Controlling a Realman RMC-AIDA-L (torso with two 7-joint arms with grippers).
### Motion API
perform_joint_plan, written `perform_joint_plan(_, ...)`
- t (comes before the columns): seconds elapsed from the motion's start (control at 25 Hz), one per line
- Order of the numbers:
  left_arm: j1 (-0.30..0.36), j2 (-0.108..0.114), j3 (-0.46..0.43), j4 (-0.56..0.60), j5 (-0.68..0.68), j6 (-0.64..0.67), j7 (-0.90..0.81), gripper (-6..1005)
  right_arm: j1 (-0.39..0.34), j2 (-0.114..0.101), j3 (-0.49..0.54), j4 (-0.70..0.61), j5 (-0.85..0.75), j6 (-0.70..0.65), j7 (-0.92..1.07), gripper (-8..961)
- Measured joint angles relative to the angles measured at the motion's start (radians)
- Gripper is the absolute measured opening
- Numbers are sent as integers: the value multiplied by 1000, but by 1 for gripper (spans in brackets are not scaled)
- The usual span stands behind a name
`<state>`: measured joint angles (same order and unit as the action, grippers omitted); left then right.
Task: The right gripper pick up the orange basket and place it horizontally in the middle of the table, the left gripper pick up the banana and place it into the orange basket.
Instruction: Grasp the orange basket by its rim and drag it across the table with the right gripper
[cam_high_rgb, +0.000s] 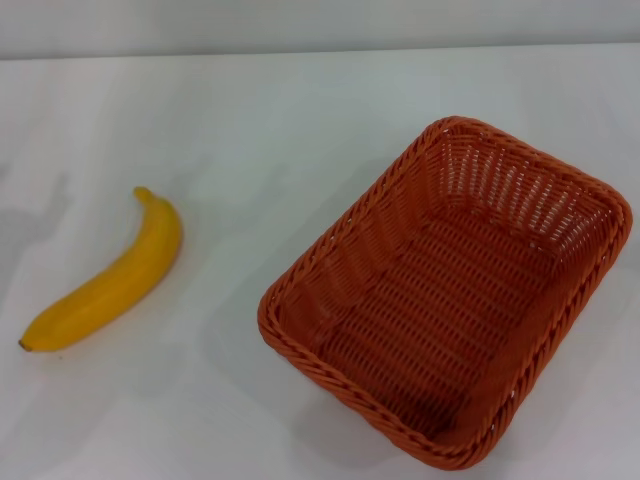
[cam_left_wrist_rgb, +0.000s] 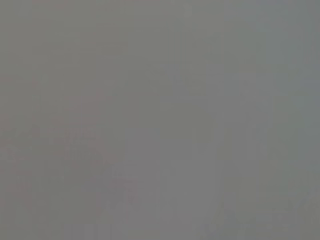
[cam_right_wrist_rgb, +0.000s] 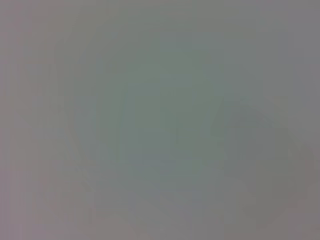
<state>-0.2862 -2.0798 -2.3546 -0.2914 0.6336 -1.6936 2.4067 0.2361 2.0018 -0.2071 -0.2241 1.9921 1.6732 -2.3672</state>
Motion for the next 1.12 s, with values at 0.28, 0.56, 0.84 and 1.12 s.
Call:
perform_joint_plan(0.28, -1, 0, 0, 0, 0, 1, -1, 880, 0, 0, 0, -3, -1, 0, 3, 858)
perform_joint_plan(0.56, 5, -1, -4, 0, 0, -15, -5, 880, 2, 0, 1, -5, 4, 8, 3, 846)
perform_joint_plan(0.84, 6, 0, -5, 0, -7, -11, -5, 880, 8, 0, -52, -67, -1, 18, 58, 835)
perform_joint_plan(1.12, 15, 0, -2, 0, -8, -14, -10, 880, 12, -2, -321, -414, -16, -124, 356, 823)
